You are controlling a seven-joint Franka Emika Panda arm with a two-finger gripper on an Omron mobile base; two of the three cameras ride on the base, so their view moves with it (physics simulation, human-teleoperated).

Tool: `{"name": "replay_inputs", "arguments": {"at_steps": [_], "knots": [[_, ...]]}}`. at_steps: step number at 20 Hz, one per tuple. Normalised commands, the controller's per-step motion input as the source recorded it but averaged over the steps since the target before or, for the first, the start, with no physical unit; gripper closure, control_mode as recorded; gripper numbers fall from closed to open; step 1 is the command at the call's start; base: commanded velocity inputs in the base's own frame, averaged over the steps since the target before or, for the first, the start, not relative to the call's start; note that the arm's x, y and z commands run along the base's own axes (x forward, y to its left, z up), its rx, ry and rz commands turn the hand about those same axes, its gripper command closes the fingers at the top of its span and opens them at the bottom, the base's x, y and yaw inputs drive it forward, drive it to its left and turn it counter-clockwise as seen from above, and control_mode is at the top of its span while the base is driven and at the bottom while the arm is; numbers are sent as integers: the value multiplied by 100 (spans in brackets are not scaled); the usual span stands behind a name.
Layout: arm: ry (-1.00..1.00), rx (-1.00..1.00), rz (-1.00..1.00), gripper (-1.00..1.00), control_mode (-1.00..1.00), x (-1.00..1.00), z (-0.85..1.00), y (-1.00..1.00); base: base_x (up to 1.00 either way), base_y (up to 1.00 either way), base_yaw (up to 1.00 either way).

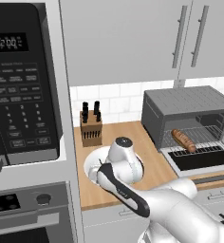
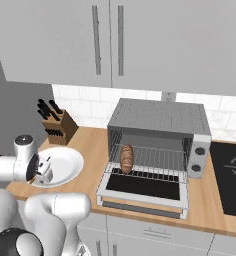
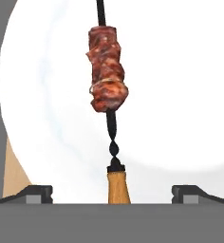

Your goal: Pick up the kebab skewer and baguette bread, and place them inside the toaster oven. Close the toaster oven door and start by setting the timer.

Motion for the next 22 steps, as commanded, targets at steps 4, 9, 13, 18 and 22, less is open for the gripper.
{"name": "replay_inputs", "arguments": {"at_steps": [4,9,13,18,22], "knots": [[0,0,0,-100,-100,0,-23,0,0,0,0],[0,0,0,-100,-100,0,-14,0,0,0,0],[0,0,0,100,-100,0,-13,0,0,0,0],[1,0,0,100,-100,0,-10,-7,0,0,0],[0,0,0,100,-100,0,0,-4,0,0,0]]}}
